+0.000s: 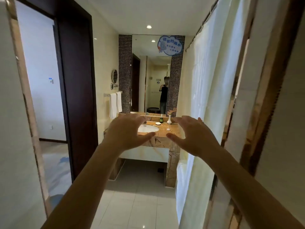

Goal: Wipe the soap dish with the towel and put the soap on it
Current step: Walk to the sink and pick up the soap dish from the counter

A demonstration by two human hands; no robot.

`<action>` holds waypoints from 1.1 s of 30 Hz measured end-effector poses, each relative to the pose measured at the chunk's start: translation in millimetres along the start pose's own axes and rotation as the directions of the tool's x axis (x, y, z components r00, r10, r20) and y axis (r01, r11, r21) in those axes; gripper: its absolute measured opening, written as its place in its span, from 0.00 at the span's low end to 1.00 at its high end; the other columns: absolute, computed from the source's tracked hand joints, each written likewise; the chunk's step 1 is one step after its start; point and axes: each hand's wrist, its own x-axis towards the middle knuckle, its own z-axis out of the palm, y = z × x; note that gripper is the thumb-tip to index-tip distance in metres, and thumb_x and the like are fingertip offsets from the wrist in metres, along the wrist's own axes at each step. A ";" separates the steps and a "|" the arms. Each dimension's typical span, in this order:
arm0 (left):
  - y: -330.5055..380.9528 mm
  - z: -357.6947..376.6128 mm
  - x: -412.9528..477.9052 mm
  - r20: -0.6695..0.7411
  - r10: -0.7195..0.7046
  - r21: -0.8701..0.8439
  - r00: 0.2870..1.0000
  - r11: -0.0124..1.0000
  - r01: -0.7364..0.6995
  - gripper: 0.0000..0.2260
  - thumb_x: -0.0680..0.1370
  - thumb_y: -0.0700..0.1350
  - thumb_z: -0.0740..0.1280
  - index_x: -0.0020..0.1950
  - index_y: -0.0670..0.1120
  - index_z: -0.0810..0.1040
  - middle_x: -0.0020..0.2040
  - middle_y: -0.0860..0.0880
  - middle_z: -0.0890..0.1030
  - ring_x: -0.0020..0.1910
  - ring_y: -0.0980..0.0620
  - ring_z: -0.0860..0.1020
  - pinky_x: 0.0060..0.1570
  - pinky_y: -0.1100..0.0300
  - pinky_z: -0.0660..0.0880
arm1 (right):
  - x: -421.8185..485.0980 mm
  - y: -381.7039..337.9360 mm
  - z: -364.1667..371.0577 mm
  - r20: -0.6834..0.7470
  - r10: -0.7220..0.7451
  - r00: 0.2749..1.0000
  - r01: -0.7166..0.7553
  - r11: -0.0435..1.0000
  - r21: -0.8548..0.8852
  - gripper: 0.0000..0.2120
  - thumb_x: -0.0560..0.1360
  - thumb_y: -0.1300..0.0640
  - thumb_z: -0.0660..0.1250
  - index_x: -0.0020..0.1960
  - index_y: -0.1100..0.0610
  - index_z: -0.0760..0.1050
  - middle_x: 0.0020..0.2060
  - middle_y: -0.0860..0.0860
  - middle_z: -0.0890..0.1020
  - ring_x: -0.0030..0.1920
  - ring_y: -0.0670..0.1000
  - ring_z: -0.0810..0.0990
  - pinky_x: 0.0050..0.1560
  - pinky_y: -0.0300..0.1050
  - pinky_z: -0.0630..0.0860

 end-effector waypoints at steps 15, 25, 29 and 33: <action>-92.1 61.4 97.4 -0.015 -0.021 -0.019 1.000 1.000 0.021 0.32 0.70 0.70 0.53 0.67 0.54 0.71 0.63 0.53 0.79 0.61 0.50 0.76 0.58 0.51 0.72 | 124.7 12.9 63.0 -0.004 -0.006 1.000 0.006 0.999 -0.041 0.30 0.72 0.33 0.57 0.69 0.48 0.64 0.68 0.49 0.72 0.69 0.53 0.68 0.72 0.60 0.57; -128.6 117.1 163.6 0.009 -0.046 -0.007 0.999 0.999 0.047 0.31 0.71 0.70 0.54 0.68 0.55 0.70 0.63 0.53 0.79 0.62 0.51 0.75 0.58 0.50 0.71 | 211.6 41.4 123.1 -0.030 -0.008 1.000 0.008 1.000 -0.010 0.30 0.72 0.33 0.55 0.68 0.48 0.65 0.65 0.49 0.75 0.65 0.52 0.72 0.70 0.58 0.61; -145.0 134.6 192.5 0.021 -0.069 0.003 0.997 0.998 0.069 0.31 0.72 0.69 0.53 0.69 0.53 0.69 0.65 0.52 0.78 0.63 0.50 0.74 0.60 0.48 0.71 | 249.0 57.2 141.0 -0.053 -0.045 0.998 0.044 0.999 -0.024 0.30 0.72 0.33 0.55 0.68 0.49 0.66 0.64 0.49 0.76 0.64 0.52 0.73 0.69 0.57 0.62; -158.3 149.3 218.8 0.014 -0.080 0.012 0.997 0.997 0.080 0.32 0.72 0.70 0.53 0.69 0.54 0.68 0.66 0.52 0.77 0.65 0.50 0.73 0.61 0.47 0.70 | 280.1 73.4 152.7 -0.059 -0.048 0.997 0.046 0.998 -0.036 0.32 0.72 0.32 0.53 0.70 0.49 0.65 0.67 0.51 0.74 0.68 0.53 0.70 0.72 0.59 0.56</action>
